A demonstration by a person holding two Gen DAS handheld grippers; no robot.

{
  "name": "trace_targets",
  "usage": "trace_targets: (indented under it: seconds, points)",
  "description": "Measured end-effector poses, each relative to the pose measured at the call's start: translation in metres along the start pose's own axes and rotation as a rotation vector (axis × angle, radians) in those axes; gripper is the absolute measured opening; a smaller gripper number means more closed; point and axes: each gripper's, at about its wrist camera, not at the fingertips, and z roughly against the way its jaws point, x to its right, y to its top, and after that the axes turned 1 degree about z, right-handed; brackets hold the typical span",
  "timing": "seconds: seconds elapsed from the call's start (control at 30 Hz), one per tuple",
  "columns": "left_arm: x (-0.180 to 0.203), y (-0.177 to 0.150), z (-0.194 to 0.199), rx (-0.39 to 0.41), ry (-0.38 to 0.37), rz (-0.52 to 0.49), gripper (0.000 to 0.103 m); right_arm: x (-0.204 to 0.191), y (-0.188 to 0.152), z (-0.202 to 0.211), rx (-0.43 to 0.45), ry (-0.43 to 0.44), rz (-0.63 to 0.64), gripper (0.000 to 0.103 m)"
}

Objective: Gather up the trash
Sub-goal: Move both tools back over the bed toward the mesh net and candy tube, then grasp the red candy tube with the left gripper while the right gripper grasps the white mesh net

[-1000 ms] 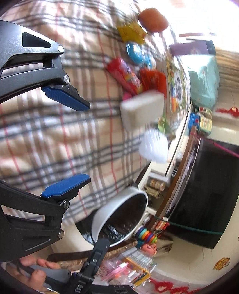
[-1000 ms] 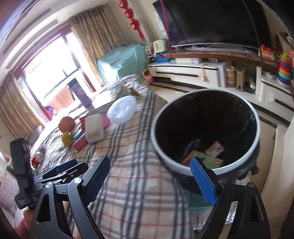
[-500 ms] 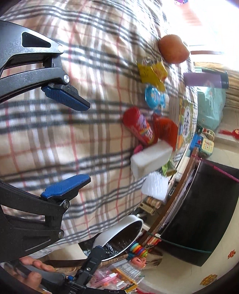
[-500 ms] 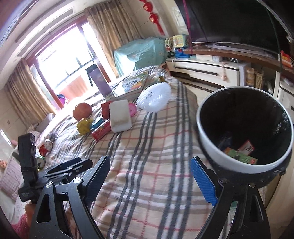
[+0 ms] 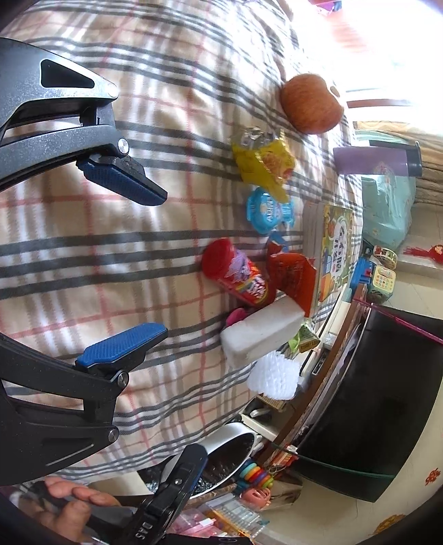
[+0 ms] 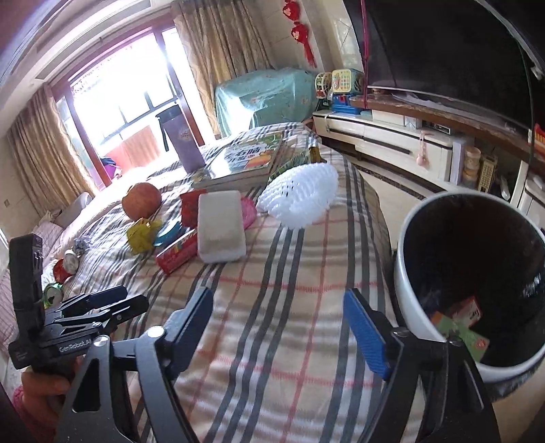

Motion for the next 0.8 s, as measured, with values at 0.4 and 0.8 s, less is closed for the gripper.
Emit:
trace_targets:
  seconds: [0.4, 0.8]
  points:
    - [0.009, 0.039, -0.033, -0.001, 0.031, -0.103, 0.073, 0.017, 0.045, -0.047, 0.007, -0.012, -0.07, 0.064]
    - [0.017, 0.055, -0.068, -0.045, -0.028, -0.141, 0.042, 0.018, 0.053, -0.084, -0.048, 0.017, -0.073, 0.013]
